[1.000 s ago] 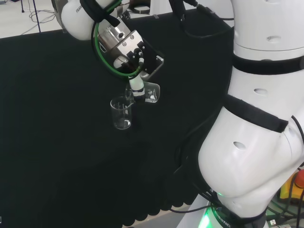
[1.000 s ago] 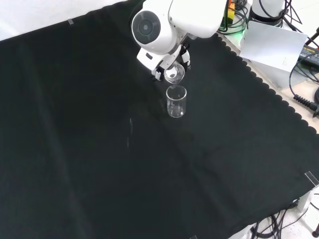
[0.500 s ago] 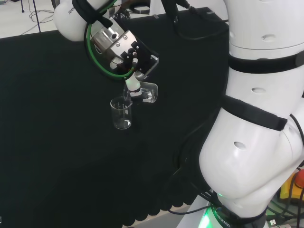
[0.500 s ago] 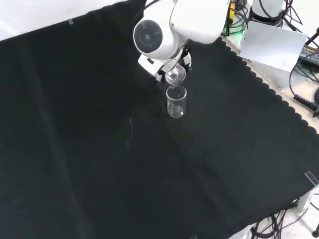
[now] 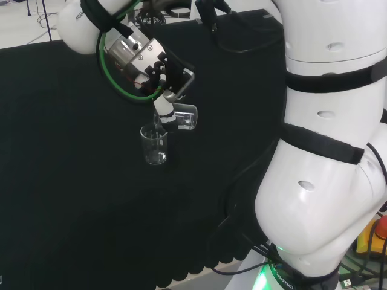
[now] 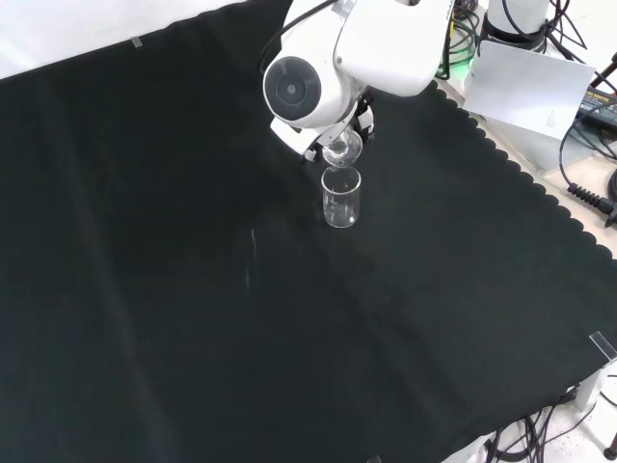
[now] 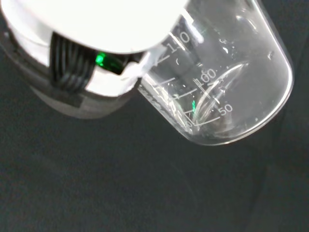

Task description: Pour the water from the handheld beaker into the one on the table.

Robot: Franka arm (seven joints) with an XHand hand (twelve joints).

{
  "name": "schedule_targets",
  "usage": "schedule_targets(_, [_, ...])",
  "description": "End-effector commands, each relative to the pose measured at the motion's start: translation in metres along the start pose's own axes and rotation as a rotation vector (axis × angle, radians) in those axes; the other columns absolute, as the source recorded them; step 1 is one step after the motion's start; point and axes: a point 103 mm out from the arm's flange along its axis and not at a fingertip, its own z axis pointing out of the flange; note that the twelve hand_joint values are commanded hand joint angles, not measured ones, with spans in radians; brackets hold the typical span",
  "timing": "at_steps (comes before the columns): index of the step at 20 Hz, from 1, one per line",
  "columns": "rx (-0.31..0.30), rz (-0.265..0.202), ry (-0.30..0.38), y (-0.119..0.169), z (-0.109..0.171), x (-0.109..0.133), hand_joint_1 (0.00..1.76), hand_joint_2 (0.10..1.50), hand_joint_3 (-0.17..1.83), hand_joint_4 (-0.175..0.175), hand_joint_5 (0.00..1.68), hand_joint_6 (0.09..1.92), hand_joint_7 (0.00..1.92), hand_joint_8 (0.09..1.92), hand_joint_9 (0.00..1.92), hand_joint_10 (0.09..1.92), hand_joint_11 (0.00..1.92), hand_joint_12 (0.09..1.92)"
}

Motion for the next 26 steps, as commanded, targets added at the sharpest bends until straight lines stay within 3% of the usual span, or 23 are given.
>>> schedule_targets(1, [0.04, 0.031, -0.029, -0.0013, -0.0051, 0.0054, 1.29, 0.56, 1.02, -0.175, 1.08, 1.15, 1.14, 1.13, 1.5, 0.99, 1.19, 0.88])
schedule_targets(26, [0.131, 0.063, -0.083, -0.0013, -0.0099, 0.0105, 1.29, 0.55, 1.03, -0.175, 1.08, 1.16, 1.14, 1.14, 1.51, 1.0, 1.19, 0.89])
